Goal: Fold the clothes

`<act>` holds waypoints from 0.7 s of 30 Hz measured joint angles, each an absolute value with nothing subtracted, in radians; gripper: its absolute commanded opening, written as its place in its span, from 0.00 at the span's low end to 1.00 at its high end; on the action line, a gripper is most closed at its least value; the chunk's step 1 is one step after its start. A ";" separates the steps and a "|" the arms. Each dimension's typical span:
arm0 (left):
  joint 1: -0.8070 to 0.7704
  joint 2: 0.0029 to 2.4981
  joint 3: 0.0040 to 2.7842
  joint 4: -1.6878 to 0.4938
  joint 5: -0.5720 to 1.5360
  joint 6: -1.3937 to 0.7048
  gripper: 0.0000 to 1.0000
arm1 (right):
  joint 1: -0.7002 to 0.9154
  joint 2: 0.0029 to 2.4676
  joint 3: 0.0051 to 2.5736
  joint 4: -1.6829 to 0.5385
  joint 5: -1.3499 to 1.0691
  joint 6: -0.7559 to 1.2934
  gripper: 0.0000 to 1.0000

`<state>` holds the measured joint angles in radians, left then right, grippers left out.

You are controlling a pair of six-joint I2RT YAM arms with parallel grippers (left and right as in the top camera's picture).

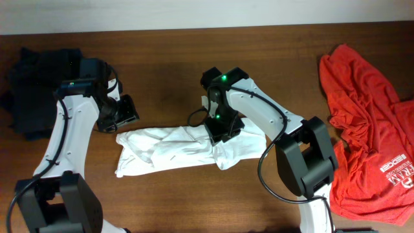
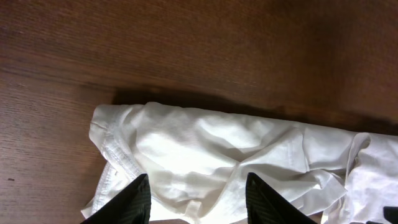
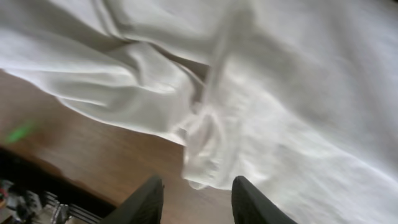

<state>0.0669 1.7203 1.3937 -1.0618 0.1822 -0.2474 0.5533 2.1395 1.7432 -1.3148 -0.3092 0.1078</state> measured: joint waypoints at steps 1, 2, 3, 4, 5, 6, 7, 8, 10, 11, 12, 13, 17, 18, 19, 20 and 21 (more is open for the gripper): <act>0.067 1.720 1.394 -1.062 0.182 -0.247 0.49 | 0.555 2.140 1.743 -1.312 -0.316 0.108 0.40; 0.067 1.720 1.394 -1.063 0.182 -0.247 0.50 | 0.555 2.140 1.743 -1.312 -0.321 0.109 0.36; 0.067 1.720 1.394 -1.063 0.182 -0.247 0.51 | 0.555 2.139 1.743 -1.312 -0.321 0.109 0.36; 0.067 1.720 1.394 -1.067 0.182 -0.247 0.52 | 0.553 2.139 1.745 -1.332 -0.314 0.108 0.36; 0.067 1.720 1.394 -1.071 0.182 -0.247 0.53 | 0.550 2.137 1.745 -1.346 -0.304 0.110 0.39; 0.067 1.720 1.394 -1.075 0.182 -0.247 0.53 | 0.545 2.134 1.745 -1.363 -0.282 0.119 0.40; 0.067 1.720 1.394 -1.076 0.182 -0.247 0.54 | 0.535 2.131 1.747 -1.379 -0.256 0.131 0.40; 0.067 1.720 1.394 -1.078 0.182 -0.247 0.55 | 0.522 2.128 1.748 -1.388 -0.236 0.138 0.40; 0.067 1.720 1.394 -1.085 0.182 -0.247 0.56 | 0.509 2.125 1.748 -1.388 -0.209 0.146 0.40; 0.067 1.720 1.394 -1.093 0.182 -0.247 0.58 | 0.508 2.125 1.749 -1.388 -0.197 0.154 0.44; 0.067 1.720 1.394 -1.108 0.182 -0.247 0.59 | 0.508 2.125 1.749 -1.388 -0.192 0.154 0.45; 0.067 1.720 1.394 -1.122 0.182 -0.246 0.60 | 0.508 2.125 1.749 -1.388 -0.188 0.156 0.46; 0.067 1.719 1.364 -1.137 0.182 -0.217 0.60 | 0.508 2.125 1.748 -1.387 -0.181 0.158 0.49; 0.067 1.719 1.345 -1.137 0.182 -0.213 0.60 | 0.509 2.124 1.746 -1.372 -0.181 0.159 0.51; 0.067 1.719 1.321 -1.137 0.182 -0.209 0.60 | 0.511 2.123 1.739 -1.349 -0.181 0.159 0.52; 0.067 1.719 1.299 -1.137 0.182 -0.205 0.60 | 0.516 2.123 1.724 -1.332 -0.181 0.158 0.53; 0.067 1.719 1.290 -1.137 0.182 -0.204 0.60 | 0.521 2.122 1.709 -1.316 -0.181 0.159 0.54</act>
<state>0.0669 1.7187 1.2903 -1.1374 0.1818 -0.2039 0.5205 2.1220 1.7092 -1.3163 -0.1810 0.1585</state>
